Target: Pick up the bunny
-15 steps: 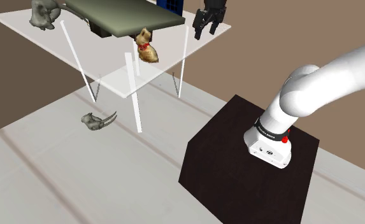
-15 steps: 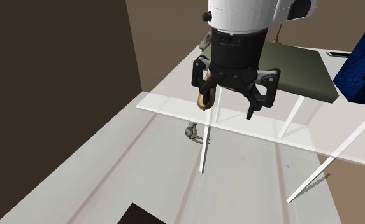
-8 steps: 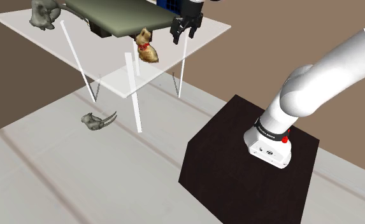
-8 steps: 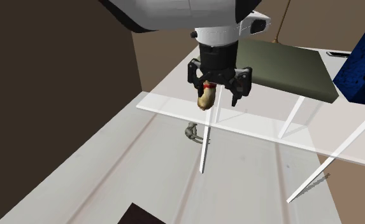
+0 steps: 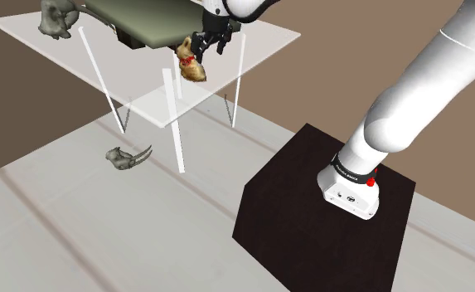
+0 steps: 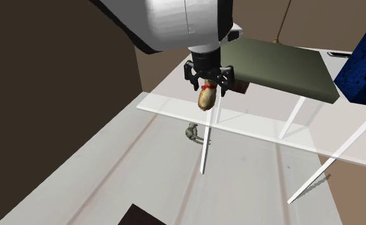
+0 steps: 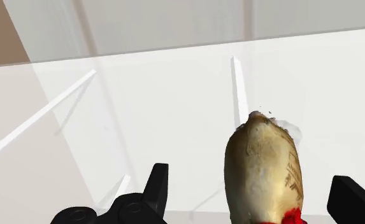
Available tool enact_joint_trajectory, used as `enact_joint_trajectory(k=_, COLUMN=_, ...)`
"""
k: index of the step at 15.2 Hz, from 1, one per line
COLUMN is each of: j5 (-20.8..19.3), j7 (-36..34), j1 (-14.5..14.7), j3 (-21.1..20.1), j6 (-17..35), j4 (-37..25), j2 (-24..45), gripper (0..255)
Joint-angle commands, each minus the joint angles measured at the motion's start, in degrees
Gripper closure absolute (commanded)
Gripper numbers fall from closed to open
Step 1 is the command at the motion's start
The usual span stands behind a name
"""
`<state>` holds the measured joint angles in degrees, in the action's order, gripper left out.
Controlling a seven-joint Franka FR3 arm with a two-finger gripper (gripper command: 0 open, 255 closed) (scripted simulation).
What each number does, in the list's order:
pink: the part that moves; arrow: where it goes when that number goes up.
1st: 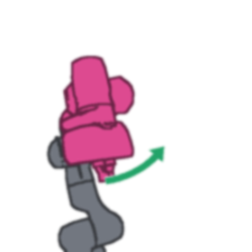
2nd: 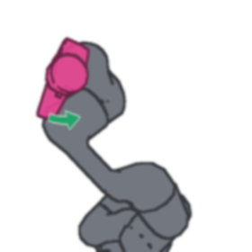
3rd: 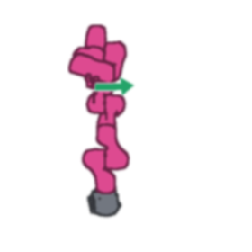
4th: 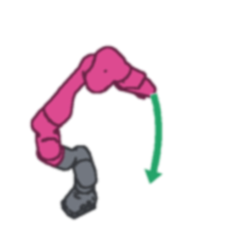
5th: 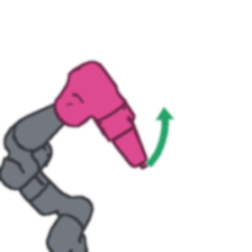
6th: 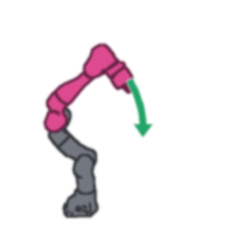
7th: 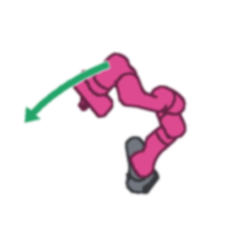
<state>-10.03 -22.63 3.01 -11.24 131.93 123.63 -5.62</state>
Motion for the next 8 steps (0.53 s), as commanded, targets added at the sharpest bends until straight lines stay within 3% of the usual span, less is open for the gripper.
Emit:
enact_joint_trajectory(k=1, j5=-2.62, j7=-2.58, j1=0.31, j3=-0.99, j6=1.45, j4=-3.50, j2=4.34, gripper=0)
enact_joint_trajectory(k=3, j5=-4.51, j7=-4.14, j1=0.66, j3=-1.33, j6=2.23, j4=-5.96, j2=7.24, gripper=0)
enact_joint_trajectory(k=8, j5=-5.89, j7=-5.55, j1=0.68, j3=-1.16, j6=5.70, j4=-3.88, j2=8.80, gripper=0)
